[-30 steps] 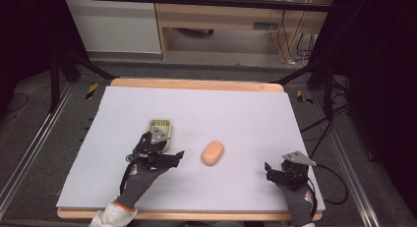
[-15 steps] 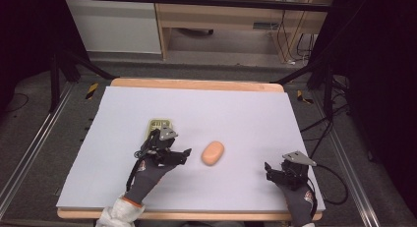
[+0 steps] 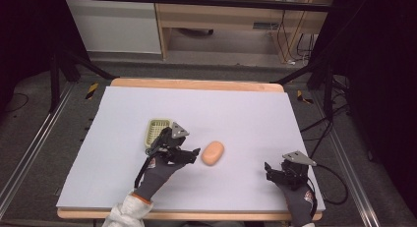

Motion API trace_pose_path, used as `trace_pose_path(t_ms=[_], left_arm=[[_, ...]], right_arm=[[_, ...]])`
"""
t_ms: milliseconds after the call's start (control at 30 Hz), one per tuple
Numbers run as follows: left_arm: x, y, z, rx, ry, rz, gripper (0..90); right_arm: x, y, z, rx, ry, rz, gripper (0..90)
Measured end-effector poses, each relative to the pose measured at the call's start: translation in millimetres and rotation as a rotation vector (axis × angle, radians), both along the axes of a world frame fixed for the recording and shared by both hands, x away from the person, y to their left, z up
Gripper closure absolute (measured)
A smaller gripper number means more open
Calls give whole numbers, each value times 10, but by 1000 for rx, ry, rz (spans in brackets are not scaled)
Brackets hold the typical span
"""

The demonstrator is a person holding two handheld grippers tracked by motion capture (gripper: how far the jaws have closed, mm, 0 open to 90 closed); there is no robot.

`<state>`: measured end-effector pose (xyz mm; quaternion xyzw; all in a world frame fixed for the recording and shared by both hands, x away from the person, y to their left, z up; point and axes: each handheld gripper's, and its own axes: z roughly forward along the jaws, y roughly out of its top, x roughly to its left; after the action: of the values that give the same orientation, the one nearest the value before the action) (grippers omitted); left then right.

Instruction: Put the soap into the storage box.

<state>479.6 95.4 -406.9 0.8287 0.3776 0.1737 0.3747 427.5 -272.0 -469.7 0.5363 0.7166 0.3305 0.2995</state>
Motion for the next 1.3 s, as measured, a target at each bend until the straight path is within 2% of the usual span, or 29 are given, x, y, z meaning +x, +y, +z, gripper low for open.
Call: trace_pose_path(t_ms=[733, 1300], left_arm=[[94, -324, -12, 53, 12, -40, 211], [190, -584, -130, 80, 37, -61, 209]], right_arm=[[4, 4, -1, 5, 3, 0, 105], [7, 2, -1, 10, 6, -3, 105]])
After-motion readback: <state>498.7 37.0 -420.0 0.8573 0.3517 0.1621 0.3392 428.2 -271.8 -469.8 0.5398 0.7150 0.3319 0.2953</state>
